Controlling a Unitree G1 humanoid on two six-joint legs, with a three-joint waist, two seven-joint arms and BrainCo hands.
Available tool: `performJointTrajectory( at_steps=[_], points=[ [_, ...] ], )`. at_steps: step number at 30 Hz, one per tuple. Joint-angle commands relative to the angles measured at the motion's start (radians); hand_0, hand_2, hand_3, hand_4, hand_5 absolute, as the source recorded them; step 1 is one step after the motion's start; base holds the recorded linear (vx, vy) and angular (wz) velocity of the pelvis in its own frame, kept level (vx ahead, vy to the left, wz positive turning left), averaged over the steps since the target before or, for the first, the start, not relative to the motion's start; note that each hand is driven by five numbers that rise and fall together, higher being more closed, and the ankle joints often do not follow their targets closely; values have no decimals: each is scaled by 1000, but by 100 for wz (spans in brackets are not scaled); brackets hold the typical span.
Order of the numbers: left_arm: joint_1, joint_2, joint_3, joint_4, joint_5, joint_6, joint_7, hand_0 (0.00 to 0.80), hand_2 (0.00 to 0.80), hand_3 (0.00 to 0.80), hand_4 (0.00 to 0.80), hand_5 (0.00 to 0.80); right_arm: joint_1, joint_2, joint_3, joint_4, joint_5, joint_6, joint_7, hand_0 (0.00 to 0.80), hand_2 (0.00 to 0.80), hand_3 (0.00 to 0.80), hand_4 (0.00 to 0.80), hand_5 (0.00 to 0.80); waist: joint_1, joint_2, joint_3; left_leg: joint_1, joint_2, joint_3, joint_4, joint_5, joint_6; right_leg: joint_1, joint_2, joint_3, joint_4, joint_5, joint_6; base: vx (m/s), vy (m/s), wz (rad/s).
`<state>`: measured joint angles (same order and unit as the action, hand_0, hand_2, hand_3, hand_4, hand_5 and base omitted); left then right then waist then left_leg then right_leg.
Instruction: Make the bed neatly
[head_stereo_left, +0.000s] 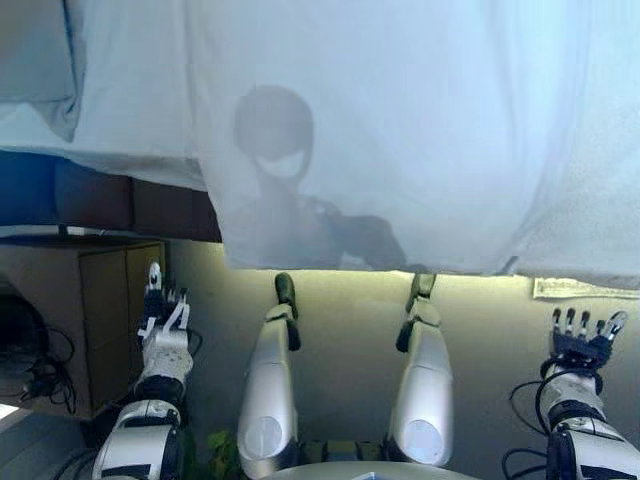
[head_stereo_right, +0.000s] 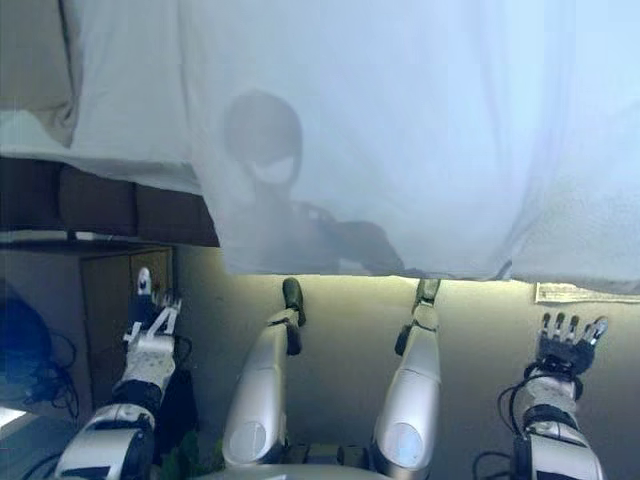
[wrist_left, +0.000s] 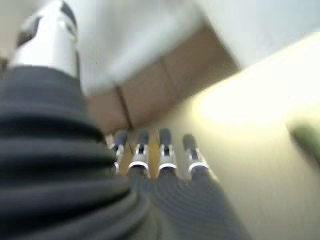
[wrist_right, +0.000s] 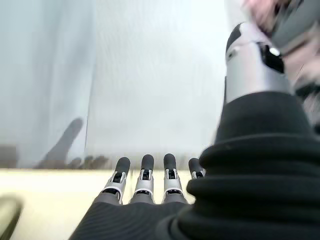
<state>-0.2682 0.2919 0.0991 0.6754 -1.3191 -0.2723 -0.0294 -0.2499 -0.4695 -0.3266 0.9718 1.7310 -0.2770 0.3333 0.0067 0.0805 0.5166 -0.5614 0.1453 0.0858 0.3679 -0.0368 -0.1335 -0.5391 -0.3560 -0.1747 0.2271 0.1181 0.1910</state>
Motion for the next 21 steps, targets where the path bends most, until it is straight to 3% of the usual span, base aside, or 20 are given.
performJointTrajectory(
  at_steps=[1, 5, 8, 14, 21],
  points=[
    [63, -25, 26, -118, -83, -7, -211, 0, 0, 0, 0, 0, 67, 57, -8, -189, -65, -81, 137, 0, 0, 0, 0, 0, 40, -17, 3, -38, -1, -30, -2, 75, -12, 45, -66, -24, 19, 44, 39, 4, -153, 18],
    [85, -61, 27, -235, -184, 100, -376, 0, 0, 0, 0, 0, 108, 118, 108, -438, -243, -22, 264, 0, 0, 0, 0, 0, 35, -40, 0, -19, 3, -31, -13, 76, -3, 63, -55, -28, 16, 42, 33, -1, -77, 16],
    [56, -85, -16, -229, -216, 141, -486, 0, 0, 0, 0, 0, 96, 130, 177, -485, -307, 26, 355, 0, 0, 0, 0, 0, 26, -48, 3, -23, 3, -19, -22, 85, 3, 49, -53, -26, 19, 45, 36, -39, -7, 2],
    [-109, -107, -108, -102, -403, 211, -563, 0, 0, 0, 0, 0, -107, 139, 322, -392, -303, 149, 374, 0, 0, 0, 0, 0, 28, -65, 3, -86, -19, -32, -11, 99, 9, -17, -49, -22, 37, 56, 35, -58, -43, 0],
    [-389, -75, -200, 61, -442, 342, -724, 0, 0, 0, 0, 0, -411, 40, 442, -168, -290, 299, 435, 0, 0, 0, 0, 0, 35, -72, 3, -251, -15, -48, -41, 161, 1, -183, -41, -20, 15, 98, 55, -67, -42, 4]
  ],
)
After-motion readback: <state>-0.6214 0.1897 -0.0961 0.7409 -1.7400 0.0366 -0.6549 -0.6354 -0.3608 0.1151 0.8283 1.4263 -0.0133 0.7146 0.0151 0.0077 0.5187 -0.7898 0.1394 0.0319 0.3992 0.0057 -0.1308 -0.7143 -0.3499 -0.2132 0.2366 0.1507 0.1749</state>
